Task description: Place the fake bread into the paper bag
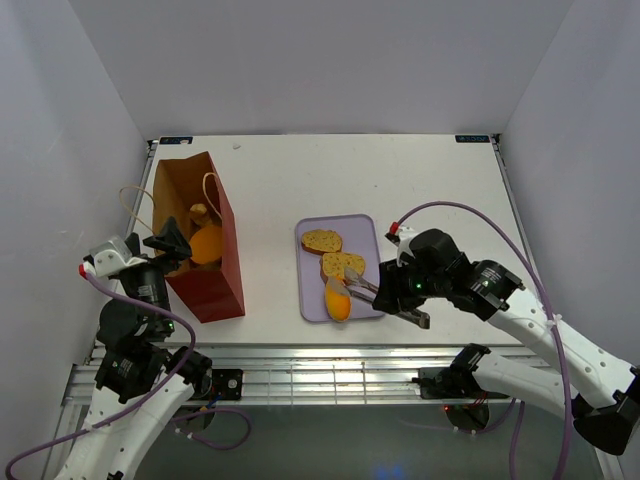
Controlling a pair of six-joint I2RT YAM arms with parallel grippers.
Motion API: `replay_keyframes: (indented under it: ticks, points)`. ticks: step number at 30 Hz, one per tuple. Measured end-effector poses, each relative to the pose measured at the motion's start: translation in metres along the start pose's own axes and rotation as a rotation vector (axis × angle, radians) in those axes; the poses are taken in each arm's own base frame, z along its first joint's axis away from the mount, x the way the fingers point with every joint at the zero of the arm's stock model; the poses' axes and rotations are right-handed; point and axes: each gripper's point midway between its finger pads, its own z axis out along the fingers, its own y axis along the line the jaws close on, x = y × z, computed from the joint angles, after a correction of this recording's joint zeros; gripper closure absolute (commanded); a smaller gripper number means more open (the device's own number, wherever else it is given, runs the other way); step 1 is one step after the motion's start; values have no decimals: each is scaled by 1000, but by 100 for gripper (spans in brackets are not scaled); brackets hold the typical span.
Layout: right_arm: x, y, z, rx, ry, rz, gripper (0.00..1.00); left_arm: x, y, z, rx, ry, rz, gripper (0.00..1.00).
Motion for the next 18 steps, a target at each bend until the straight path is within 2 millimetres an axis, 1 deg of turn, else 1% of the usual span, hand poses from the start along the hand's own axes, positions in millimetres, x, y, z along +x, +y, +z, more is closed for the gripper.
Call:
replay_keyframes:
  ticks: [2,8,18]
  points:
    - [9,-2,0,5,33,4,44,0,0,0,0,0,0,9]
    - [25,-1,0,11,100,1,45,0,0,0,2,0,0,9]
    - [37,0,7,34,172,9,43,0,-1,0,3,0,0,9]
